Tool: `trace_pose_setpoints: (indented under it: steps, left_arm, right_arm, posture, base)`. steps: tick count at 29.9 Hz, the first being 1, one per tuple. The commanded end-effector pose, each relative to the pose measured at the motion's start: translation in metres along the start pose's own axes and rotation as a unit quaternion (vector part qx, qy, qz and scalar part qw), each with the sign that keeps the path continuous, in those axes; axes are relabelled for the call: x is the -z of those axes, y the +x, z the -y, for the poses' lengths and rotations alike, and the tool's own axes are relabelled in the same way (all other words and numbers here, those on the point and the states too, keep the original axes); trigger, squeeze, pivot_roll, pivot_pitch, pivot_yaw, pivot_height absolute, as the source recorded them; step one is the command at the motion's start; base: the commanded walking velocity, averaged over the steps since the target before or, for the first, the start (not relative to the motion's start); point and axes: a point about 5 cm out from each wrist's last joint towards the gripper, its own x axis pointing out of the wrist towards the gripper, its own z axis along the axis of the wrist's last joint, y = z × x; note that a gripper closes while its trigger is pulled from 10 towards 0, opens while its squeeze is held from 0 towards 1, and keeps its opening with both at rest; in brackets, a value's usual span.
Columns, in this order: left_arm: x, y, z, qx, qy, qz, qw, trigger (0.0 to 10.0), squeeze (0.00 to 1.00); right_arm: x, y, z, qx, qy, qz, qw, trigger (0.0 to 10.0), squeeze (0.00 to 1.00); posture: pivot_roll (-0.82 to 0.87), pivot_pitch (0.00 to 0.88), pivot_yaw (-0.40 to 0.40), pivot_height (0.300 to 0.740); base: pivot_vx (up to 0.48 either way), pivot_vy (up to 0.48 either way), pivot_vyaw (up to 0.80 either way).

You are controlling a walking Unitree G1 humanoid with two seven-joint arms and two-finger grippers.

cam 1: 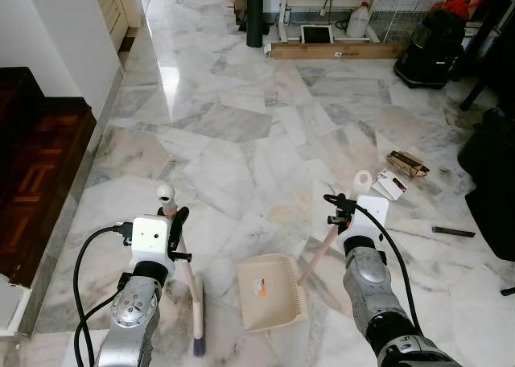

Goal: Sweep floor

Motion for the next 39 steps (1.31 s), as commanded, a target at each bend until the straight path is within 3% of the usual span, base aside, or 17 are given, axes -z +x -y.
trace_pose_setpoints:
  steps: [1,9,39]
  left_arm:
    - [-0.0044,-0.0002,-0.0004,-0.005,0.001,0.019,1.0,10.0,0.0]
    - [-0.0037,0.0013,-0.0006,-0.003,0.001,0.018,1.0,10.0,0.0]
    - [-0.0065,0.0046,-0.0028,0.003,0.001,0.024,1.0,10.0,0.0]
  right_arm:
    - [-0.0101,0.0028,-0.0009,-0.001,0.0,0.027,1.0,10.0,0.0]
    - [-0.009,0.0023,-0.0009,0.002,0.006,0.026,1.0,10.0,0.0]
    - [-0.0064,0.0005,-0.0021,0.004,0.001,0.026,1.0,10.0,0.0]
  posture:
    - [0.12,0.119,-0.044,0.74]
    - [0.12,0.098,-0.038,0.74]
    - [0.12,0.051,-0.029,0.74]
  base:
    - [0.0,0.0,0.0]
    - [0.0,0.0,0.0]
    - [0.0,0.0,-0.75]
